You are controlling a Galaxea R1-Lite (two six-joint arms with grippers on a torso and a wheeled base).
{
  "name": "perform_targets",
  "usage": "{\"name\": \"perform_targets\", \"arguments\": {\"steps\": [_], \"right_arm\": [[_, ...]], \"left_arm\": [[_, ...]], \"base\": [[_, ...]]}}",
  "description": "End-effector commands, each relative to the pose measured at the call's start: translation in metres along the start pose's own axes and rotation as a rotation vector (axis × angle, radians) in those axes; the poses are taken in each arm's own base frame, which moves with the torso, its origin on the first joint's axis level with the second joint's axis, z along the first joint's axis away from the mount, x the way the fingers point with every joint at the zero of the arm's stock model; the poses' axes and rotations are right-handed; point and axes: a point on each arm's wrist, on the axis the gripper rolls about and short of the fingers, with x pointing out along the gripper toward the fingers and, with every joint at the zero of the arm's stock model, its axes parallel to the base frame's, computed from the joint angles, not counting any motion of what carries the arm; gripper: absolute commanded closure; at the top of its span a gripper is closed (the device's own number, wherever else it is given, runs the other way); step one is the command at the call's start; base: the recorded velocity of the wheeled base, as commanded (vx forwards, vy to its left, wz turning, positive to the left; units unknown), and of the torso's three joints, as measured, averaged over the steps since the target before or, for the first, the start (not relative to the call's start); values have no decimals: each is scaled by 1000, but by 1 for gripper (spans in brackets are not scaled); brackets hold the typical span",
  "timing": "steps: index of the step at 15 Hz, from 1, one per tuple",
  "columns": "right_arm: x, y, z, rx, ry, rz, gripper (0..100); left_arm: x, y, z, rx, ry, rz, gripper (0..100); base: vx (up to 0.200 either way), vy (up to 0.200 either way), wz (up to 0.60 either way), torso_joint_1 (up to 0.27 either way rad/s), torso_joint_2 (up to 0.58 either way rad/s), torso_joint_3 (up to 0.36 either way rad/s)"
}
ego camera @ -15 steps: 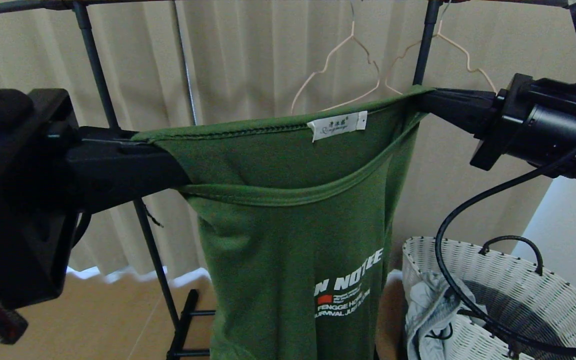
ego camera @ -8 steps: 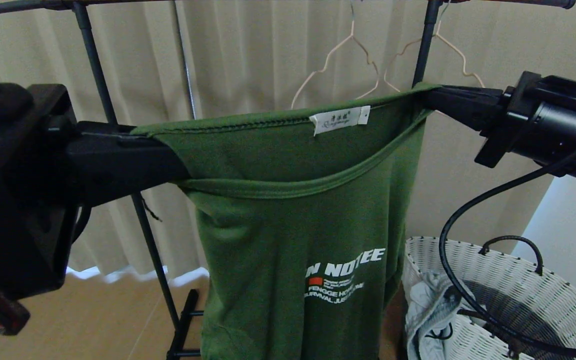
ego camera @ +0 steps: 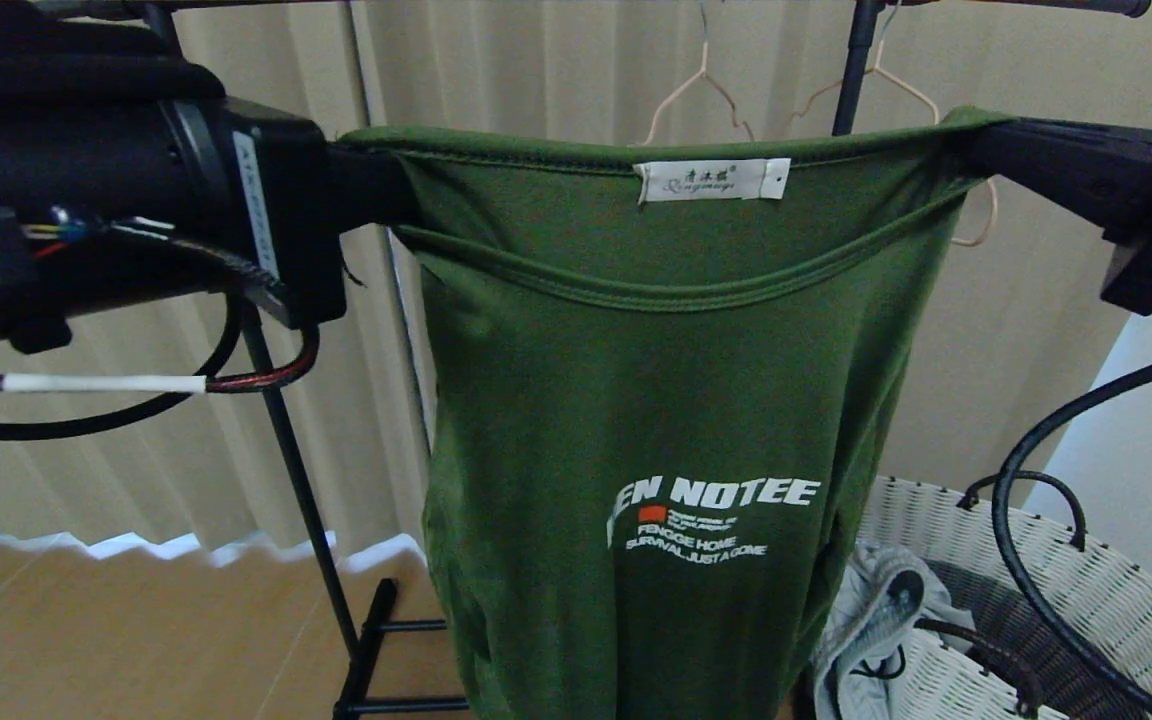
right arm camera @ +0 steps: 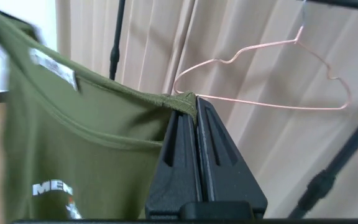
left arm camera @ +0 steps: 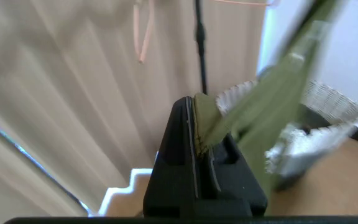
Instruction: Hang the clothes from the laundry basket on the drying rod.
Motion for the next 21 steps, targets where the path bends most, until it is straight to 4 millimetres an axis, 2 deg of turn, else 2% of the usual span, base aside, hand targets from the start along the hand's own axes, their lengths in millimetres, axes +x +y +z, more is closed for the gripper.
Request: {"name": "perform_targets", "arguments": {"steps": [1, 4, 18, 19, 21], "right_arm": [[-28, 10, 5, -2, 3, 2, 100], [-29, 13, -11, 4, 59, 10, 100], [-29, 12, -13, 6, 72, -23, 100], [-29, 12, -15, 8, 76, -24, 0], [-30, 12, -16, 9, 80, -24, 0]], "left_arm": [[17, -3, -9, 2, 35, 9, 100], [19, -3, -15, 4, 55, 11, 100], [18, 3, -13, 12, 54, 70, 100], [19, 4, -14, 12, 55, 76, 100], [19, 6, -14, 11, 56, 85, 100]], "base": [[0, 0, 0, 0, 0, 0], [0, 0, 0, 0, 0, 0], [0, 0, 0, 0, 0, 0], [0, 0, 0, 0, 0, 0], [0, 0, 0, 0, 0, 0]]}}
